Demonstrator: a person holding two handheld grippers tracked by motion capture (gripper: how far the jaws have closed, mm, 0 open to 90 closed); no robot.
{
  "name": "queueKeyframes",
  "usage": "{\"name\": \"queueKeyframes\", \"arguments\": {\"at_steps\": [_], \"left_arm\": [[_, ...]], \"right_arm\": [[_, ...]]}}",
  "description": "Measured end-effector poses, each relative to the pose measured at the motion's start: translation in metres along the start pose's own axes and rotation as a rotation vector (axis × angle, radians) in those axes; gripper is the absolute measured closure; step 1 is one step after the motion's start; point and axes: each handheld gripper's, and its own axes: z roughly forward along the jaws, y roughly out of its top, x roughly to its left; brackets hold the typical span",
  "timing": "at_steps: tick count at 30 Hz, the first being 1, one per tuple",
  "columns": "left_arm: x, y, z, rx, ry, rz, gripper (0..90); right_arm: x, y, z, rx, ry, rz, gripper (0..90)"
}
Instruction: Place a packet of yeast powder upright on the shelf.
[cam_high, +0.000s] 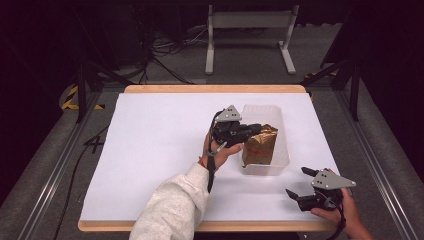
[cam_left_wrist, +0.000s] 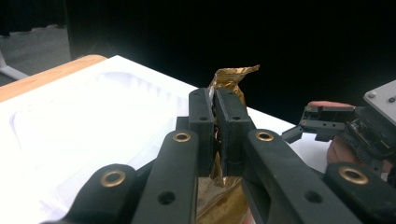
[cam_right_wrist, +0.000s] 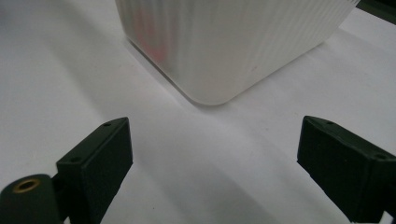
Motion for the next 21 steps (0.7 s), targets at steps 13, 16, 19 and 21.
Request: {"name": "queueKeyframes", "arguments": {"at_steps": [13,16,19,21], "left_arm": [[0.0016,-0.0017,-0.004,0.003,0.001,-0.007,85.9],[0.0023,-0.0019,-0.0044,0.002,0.006,-0.007,85.9],[0.0021,-0.0022,-0.0042,0.002,0.004,-0.009,85.9],[0.0021,-0.0023,-0.0042,0.001,0.004,-0.009,85.9]], "right_arm": [[-0.0003,-0.0001,0.0,0.001,0.0,0.002,11.0],[-0.0003,-0.0001,0.0002,0.002,0.001,0.002,11.0],[0.0,0.0001,0.0003,0.003,0.001,0.002,11.0],[-0.0001,0.0,0.0002,0.002,0.0,0.003,11.0]]}}
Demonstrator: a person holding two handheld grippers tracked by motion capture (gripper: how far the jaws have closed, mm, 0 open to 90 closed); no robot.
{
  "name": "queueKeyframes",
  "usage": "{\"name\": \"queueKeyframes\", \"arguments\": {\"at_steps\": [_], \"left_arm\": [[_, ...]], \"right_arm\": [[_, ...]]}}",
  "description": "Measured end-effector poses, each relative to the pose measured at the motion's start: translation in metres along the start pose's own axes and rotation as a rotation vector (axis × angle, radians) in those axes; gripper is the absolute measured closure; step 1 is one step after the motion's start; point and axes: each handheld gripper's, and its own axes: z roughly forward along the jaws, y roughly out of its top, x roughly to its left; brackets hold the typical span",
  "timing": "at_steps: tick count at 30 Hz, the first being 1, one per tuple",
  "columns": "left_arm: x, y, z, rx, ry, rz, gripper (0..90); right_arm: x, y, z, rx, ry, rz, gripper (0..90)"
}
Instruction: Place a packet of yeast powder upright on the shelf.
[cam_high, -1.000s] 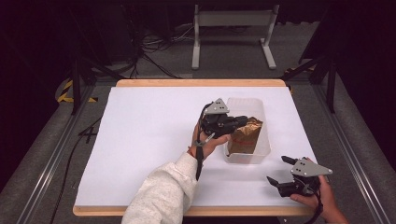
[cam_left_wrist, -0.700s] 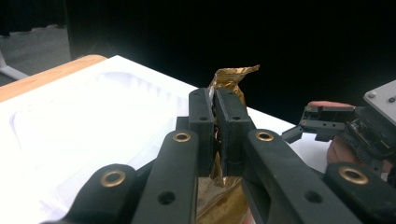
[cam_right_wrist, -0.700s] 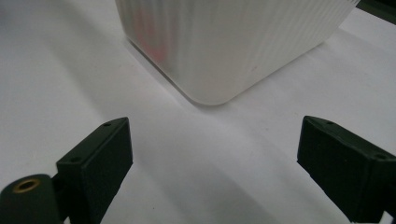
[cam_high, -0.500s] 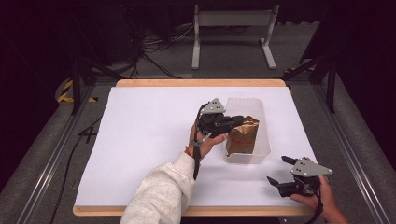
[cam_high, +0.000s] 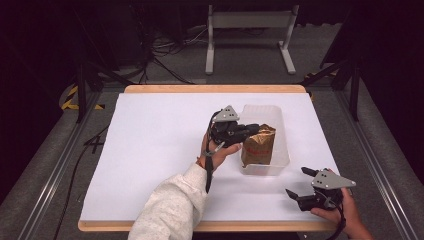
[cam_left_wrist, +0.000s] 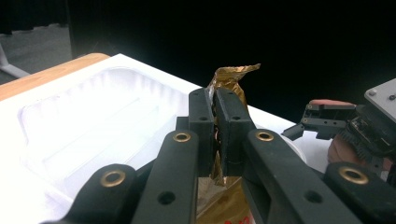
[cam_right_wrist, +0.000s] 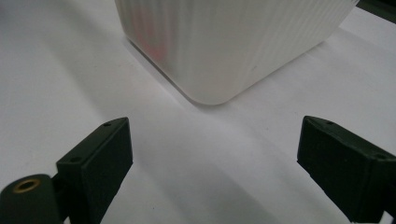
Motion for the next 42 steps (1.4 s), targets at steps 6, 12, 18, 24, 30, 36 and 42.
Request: {"name": "queueKeyframes", "arguments": {"at_steps": [6,12,18,24,30,36,42], "left_arm": [[0.001,-0.001,-0.001,-0.002,-0.003,0.004,85.9],[0.001,0.0,-0.002,0.001,-0.007,0.004,85.7],[-0.001,0.002,-0.007,0.012,0.009,0.031,72.8],[-0.001,0.008,-0.021,0.01,0.06,0.059,57.0],[-0.003,0.011,-0.03,0.061,0.147,0.103,38.2],[-0.006,0.01,-0.036,0.12,0.198,0.182,29.3],[-0.004,0.005,-0.039,0.178,0.221,0.201,20.9]], "right_arm": [[0.0,0.0,0.0,0.002,0.001,-0.001,11.0],[0.0,0.0,0.0,0.001,0.001,0.001,11.0],[0.0,0.0,0.0,-0.002,0.0,0.001,11.0],[0.0,0.0,0.0,-0.002,0.001,0.0,11.0],[0.0,0.0,0.0,-0.005,-0.001,-0.001,11.0],[0.0,0.0,-0.001,-0.005,-0.001,0.002,11.0],[0.0,0.001,-0.001,-0.005,-0.004,0.0,11.0]]}}
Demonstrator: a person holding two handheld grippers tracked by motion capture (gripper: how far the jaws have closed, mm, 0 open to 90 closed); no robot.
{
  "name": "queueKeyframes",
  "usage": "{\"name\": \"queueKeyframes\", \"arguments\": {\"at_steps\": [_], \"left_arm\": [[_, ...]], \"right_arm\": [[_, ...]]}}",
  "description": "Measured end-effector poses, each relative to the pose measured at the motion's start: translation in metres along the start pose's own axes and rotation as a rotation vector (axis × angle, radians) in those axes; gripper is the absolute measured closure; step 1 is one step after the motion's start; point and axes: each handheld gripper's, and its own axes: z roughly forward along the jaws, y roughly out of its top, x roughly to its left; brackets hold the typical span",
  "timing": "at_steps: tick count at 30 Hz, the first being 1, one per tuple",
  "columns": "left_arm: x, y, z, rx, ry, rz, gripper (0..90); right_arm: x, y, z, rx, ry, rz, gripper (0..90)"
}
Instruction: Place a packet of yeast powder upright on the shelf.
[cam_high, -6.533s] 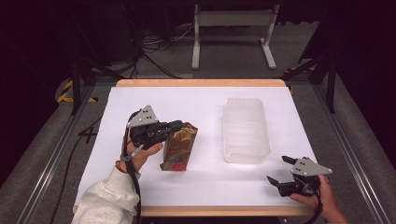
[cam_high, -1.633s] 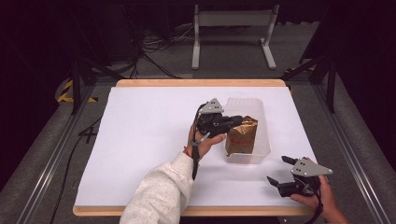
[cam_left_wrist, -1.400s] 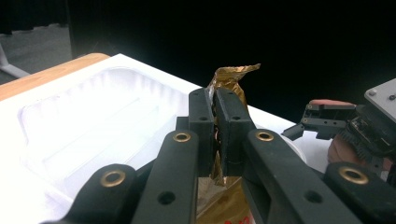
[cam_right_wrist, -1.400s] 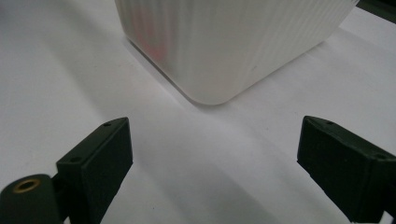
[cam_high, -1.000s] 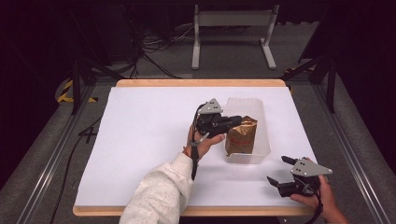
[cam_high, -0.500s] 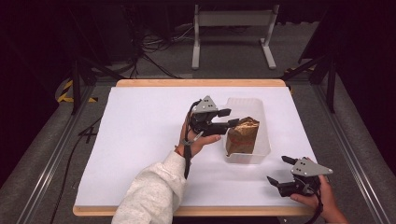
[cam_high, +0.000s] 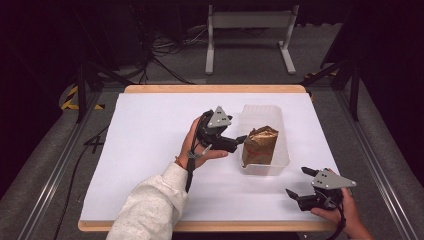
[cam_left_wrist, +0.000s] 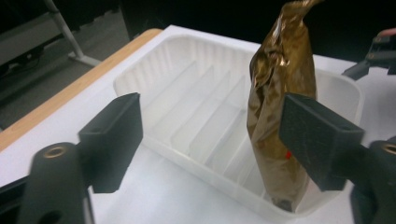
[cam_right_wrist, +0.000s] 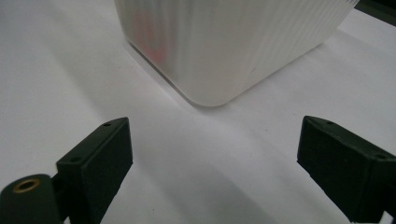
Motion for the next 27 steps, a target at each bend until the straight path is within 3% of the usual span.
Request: {"name": "queueKeyframes", "arguments": {"at_steps": [13,18,27], "left_arm": [[0.001,-0.016,-0.002,0.101,0.02,0.042,12.0],[-0.001,-0.024,-0.004,0.15,0.041,0.077,10.9],[-0.001,-0.032,-0.018,0.173,0.064,0.108,10.2]], "right_arm": [[0.0,0.0,0.0,0.001,-0.001,-0.003,11.0],[0.0,0.0,0.0,0.002,0.0,-0.004,11.0],[0.001,0.001,0.001,0.002,-0.002,-0.008,11.0]]}}
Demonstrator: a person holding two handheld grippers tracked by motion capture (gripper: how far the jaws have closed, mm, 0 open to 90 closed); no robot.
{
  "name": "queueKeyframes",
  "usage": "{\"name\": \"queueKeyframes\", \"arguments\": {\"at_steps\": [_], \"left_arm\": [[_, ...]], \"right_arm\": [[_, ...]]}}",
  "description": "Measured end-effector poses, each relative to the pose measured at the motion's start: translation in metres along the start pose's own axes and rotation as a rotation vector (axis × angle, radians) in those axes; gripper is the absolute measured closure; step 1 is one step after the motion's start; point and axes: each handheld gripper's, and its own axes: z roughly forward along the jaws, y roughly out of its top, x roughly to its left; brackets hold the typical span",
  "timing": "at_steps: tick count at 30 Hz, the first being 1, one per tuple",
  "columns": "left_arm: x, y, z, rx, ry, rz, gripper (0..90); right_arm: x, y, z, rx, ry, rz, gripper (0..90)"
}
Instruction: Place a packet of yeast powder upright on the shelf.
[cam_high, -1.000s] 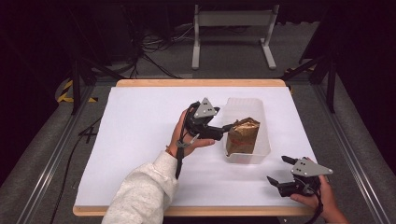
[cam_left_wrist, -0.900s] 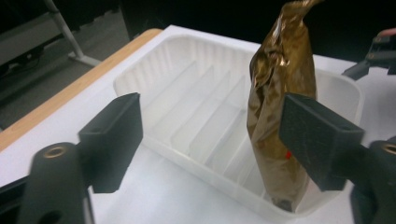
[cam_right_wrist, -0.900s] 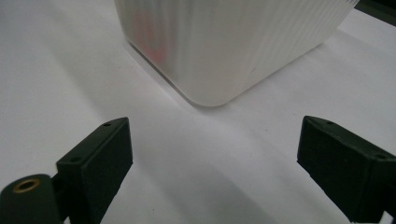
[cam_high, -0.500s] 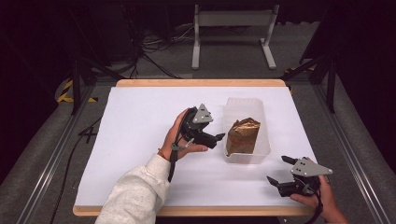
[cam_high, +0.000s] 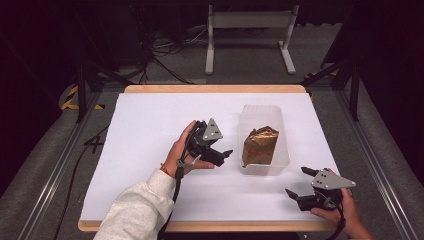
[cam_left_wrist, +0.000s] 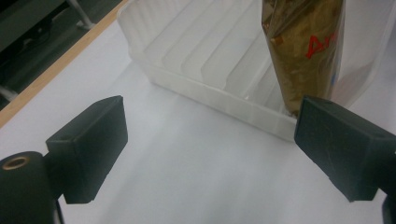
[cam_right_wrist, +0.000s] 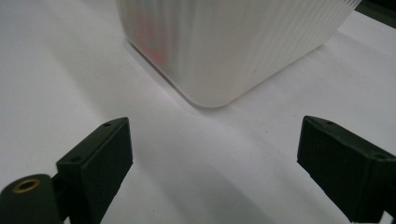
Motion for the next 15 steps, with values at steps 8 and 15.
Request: {"name": "queueKeyframes", "arguments": {"at_steps": [8,15], "left_arm": [[0.001,-0.014,-0.012,0.025,0.03,0.024,9.5],[0.002,-0.023,-0.019,0.048,0.057,0.037,9.4]], "right_arm": [[0.0,0.0,0.001,0.006,0.0,-0.004,11.0],[0.001,0.0,0.001,0.005,-0.001,-0.006,11.0]]}}
